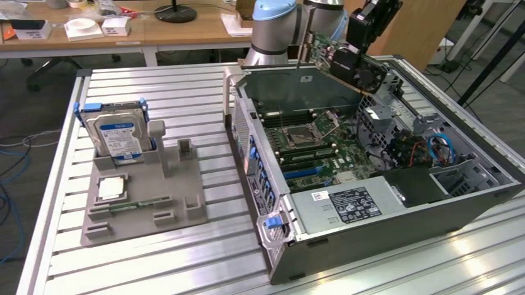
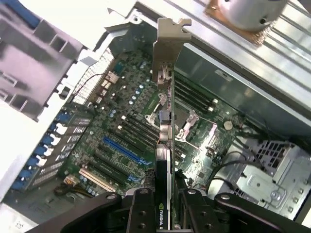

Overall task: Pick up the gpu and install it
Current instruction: 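Insert the gpu into the slot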

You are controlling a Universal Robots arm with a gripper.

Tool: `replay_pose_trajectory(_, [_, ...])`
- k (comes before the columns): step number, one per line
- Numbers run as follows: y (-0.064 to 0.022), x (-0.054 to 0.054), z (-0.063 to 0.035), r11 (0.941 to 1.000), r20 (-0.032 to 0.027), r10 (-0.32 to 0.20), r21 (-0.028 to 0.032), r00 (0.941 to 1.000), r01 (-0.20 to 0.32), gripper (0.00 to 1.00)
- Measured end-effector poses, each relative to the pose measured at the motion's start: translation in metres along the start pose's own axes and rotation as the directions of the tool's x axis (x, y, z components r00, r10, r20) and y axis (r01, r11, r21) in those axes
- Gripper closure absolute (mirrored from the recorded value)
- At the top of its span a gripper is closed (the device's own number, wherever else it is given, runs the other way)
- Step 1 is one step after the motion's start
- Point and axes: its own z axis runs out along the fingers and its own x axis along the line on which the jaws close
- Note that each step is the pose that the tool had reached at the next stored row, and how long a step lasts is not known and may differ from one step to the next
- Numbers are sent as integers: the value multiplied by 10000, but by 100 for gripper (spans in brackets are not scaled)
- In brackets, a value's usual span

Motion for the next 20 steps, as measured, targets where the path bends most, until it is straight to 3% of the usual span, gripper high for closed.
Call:
replay_pose_trajectory(5, [0,0,0,9965,-100,-838,-19,9964,838,74])
replay_pose_trajectory(10, [0,0,1,9856,-200,-1689,-48,9854,1688,74])
replay_pose_trajectory(15, [0,0,1,9682,-295,-2502,-83,9678,2500,74])
replay_pose_trajectory(20, [0,0,2,9444,-385,-3288,-125,9436,3286,74])
